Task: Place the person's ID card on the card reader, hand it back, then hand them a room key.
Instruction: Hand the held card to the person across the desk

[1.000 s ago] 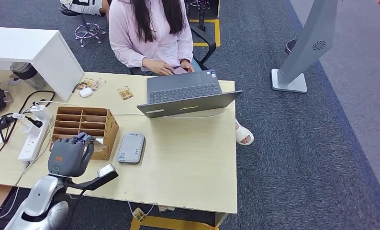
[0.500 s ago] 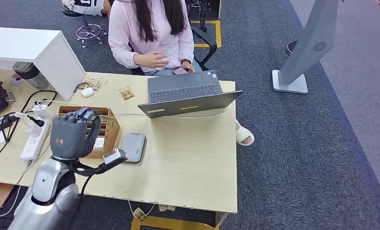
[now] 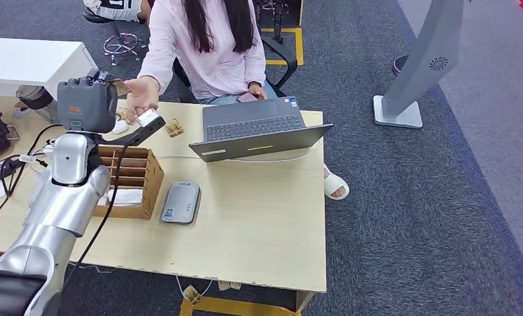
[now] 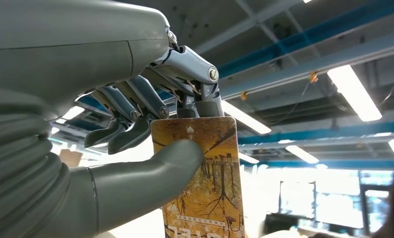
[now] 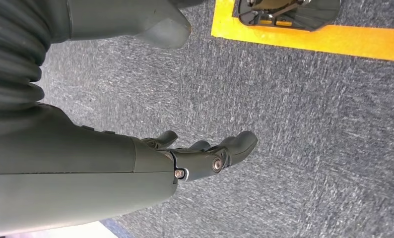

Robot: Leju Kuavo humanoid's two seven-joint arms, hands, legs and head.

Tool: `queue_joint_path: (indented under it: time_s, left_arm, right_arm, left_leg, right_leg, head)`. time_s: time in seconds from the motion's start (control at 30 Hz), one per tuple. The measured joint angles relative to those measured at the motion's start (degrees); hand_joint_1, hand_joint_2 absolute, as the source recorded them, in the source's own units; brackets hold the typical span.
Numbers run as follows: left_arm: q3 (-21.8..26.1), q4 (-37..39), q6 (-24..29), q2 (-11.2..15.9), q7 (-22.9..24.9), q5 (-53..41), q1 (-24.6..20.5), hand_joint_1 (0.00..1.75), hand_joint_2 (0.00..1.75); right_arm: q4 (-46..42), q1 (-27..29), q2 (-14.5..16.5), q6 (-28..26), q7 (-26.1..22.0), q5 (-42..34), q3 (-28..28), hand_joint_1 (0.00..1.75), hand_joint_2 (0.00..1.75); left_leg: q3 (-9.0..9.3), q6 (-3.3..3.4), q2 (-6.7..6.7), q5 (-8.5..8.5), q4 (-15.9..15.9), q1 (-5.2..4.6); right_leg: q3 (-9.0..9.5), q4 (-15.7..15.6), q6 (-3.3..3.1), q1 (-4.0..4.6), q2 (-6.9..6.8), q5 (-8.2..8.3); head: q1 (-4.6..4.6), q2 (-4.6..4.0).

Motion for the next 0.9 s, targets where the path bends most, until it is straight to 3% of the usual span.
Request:
queue_joint_path:
  time_s: [0.17, 0.3, 0.47, 0.6, 0.77, 0.9]
  left_arm:
    - [0.0, 9.1, 1.5, -0.1, 0.9, -0.9, -4.4, 1.67, 1.75]
    - [0.0, 14.1, 1.7, -0.1, 0.9, -0.2, -5.7, 0.00, 1.75]
    - [0.1, 16.5, 0.9, -0.3, -3.2, 5.3, -5.3, 0.00, 1.75]
    - [0.5, 12.6, 0.6, -0.9, -9.2, 14.9, -1.2, 0.00, 1.75]
    - [2.0, -2.5, -0.7, -1.7, -17.2, 30.2, 10.9, 0.00, 1.75]
    - [5.9, -16.6, -6.0, -2.1, -24.4, 47.8, 23.3, 0.00, 1.75]
  right_arm:
    - [0.2, -0.2, 0.0, 0.1, 0.2, 0.1, 0.8, 0.00, 1.75]
    - [0.4, -0.3, 0.0, 0.2, 0.2, 0.1, 1.2, 0.00, 1.75]
    - [0.6, -0.2, 0.0, 0.2, 0.1, -0.6, 1.3, 0.00, 1.75]
    - [0.6, 0.0, 0.0, -0.2, -0.3, -1.7, 1.3, 0.00, 1.75]
    - [0.6, 0.8, 0.0, -0.9, -1.3, -3.5, 1.3, 0.00, 1.75]
    - [0.6, 1.7, 0.0, -1.1, -2.2, -5.1, 1.0, 0.00, 1.75]
  left_leg:
    - [-0.02, 0.00, 0.00, -0.01, 0.0, 0.00]
    - [-0.03, 0.00, -0.01, 0.00, 0.0, 0.00]
    - [-0.03, 0.00, -0.01, 0.00, 0.0, 0.00]
    - [-0.03, -0.01, 0.03, -0.02, 0.0, -0.02]
    - [-0.08, 0.00, 0.16, -0.15, 0.0, -0.02]
    - [-0.08, 0.01, 0.41, -0.31, 0.0, -0.02]
  right_leg:
    - [-0.01, 0.0, 0.00, 0.00, 0.01, -0.01]
    - [-0.01, 0.0, 0.00, 0.00, 0.01, -0.01]
    - [0.00, 0.0, 0.00, 0.00, 0.01, 0.00]
    - [-0.01, 0.0, 0.01, -0.01, 0.05, -0.01]
    - [-0.05, 0.0, 0.02, -0.02, 0.19, -0.08]
    - [-0.12, 0.0, 0.01, -0.02, 0.39, -0.15]
  head:
    - [0.01, 0.00]
    - [0.01, 0.00]
    - [0.01, 0.00]
    - [0.00, 0.00]
    - [0.01, 0.00]
    - [0.01, 0.00]
